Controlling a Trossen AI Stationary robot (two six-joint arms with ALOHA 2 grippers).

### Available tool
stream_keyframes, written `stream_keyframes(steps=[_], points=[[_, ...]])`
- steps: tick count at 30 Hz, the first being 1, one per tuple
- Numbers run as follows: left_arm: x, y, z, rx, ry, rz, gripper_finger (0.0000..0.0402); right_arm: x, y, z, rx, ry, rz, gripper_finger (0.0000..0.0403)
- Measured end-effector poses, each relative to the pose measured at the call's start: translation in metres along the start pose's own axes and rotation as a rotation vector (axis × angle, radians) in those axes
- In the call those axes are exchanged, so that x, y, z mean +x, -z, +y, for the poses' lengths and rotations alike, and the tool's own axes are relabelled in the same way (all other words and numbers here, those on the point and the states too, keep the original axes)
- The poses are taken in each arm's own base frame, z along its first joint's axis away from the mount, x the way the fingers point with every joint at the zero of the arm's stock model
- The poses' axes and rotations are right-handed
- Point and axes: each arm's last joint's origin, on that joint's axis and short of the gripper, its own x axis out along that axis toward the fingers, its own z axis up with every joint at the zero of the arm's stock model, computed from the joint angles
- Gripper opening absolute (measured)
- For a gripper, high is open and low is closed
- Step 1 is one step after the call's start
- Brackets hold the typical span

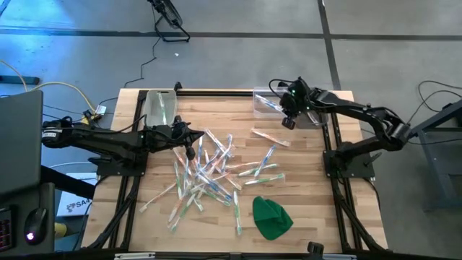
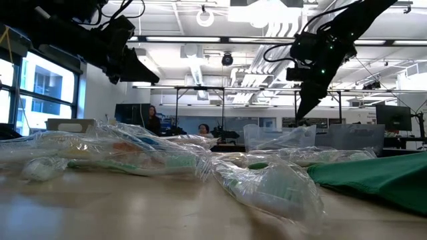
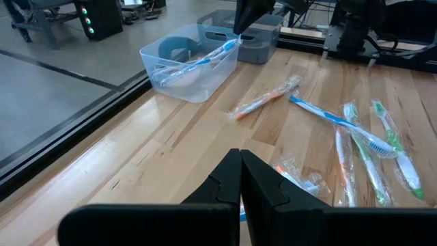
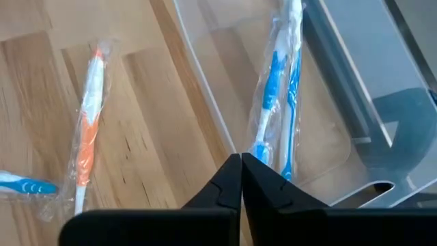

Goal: Pick & Place Toothbrushes
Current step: Put the blue toothbrush into the transparent bin

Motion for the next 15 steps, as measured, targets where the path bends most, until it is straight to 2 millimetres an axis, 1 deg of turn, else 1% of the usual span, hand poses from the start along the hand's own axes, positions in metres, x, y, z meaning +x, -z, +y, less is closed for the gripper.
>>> stream_keyframes(steps=[4,11,15], points=[[0.0,0.0,0.0,0.0,0.0,0.0,0.0,0.0,0.0001,0.0003,0.004,-0.008,-0.001,0.0003],[0.0,0.0,0.0,-0.001,0.0,0.0,0.0,0.0001,-0.0002,0.0023,0.03,-0.072,-0.019,0.0003],[0.0,0.0,0.0,-0.001,0.0,0.0,0.0,0.0009,0.003,0.0034,0.035,-0.082,0.016,0.0003]])
